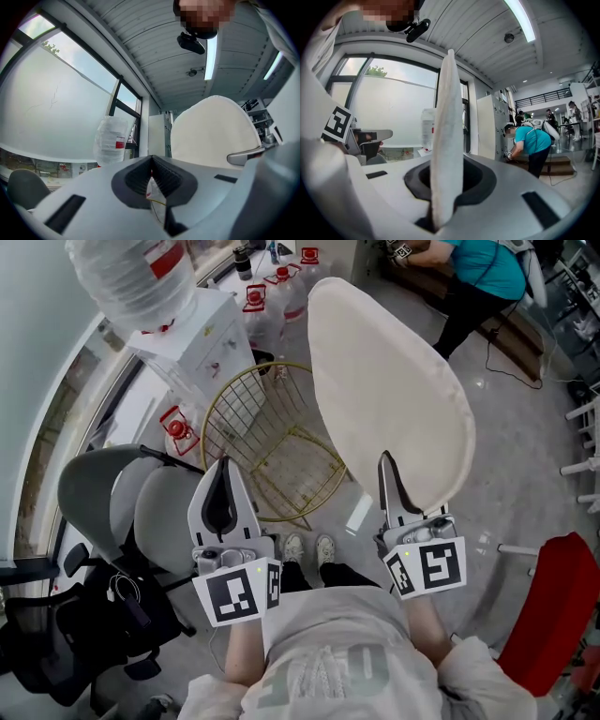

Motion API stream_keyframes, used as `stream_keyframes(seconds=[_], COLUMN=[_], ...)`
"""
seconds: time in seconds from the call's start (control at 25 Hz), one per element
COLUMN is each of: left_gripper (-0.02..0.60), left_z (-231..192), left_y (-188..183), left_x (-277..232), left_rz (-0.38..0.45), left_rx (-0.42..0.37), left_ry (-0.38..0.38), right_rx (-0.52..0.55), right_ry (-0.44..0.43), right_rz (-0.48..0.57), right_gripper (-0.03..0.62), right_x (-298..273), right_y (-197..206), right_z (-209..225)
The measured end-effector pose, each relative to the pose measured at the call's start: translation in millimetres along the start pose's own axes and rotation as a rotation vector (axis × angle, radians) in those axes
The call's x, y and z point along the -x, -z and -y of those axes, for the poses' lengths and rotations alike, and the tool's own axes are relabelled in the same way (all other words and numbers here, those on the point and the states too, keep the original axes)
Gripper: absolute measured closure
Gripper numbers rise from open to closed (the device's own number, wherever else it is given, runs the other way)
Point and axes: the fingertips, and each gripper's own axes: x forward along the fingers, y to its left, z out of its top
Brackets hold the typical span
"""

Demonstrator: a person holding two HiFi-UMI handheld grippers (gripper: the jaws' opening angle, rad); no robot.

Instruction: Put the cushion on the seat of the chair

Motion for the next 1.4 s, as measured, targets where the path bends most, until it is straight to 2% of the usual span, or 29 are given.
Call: stream_keyframes(seconds=[0.16, 0.28, 0.44, 0.56, 0.72, 0.92, 1.12, 1.2, 1.4], left_gripper=[0.568, 0.568, 0.568, 0.568, 0.568, 0.568, 0.568, 0.568, 0.568], left_z=[-14, -17, -22, -25, -31, -47, -56, -58, -53], left_y=[9, 22, 47, 84, 149, 224, 299, 325, 375], left_x=[-13, -19, -41, -54, -59, -58, -46, -46, -50], left_rz=[0.005, -0.008, 0.014, 0.006, -0.061, -0.131, -0.22, -0.244, -0.313], left_rx=[-0.018, -0.068, -0.11, -0.112, -0.116, -0.102, -0.05, -0.039, -0.028], left_ry=[0.002, 0.012, 0.0, -0.007, -0.004, -0.039, -0.064, -0.067, -0.06], right_rx=[0.014, 0.009, -0.067, -0.224, -0.52, -0.844, -1.161, -1.255, -1.413], right_ry=[-0.021, -0.044, -0.056, -0.091, -0.14, -0.189, -0.211, -0.217, -0.196], right_rz=[0.005, 0.012, 0.024, 0.009, -0.017, -0.063, -0.131, -0.152, -0.201], right_gripper=[0.539, 0.539, 0.538, 0.538, 0.539, 0.539, 0.539, 0.539, 0.539], right_x=[-23, -35, -65, -89, -106, -124, -132, -141, -154], right_y=[7, 18, 48, 89, 155, 240, 338, 367, 431], right_z=[-6, -6, 3, 7, 6, -2, -20, -31, -44])
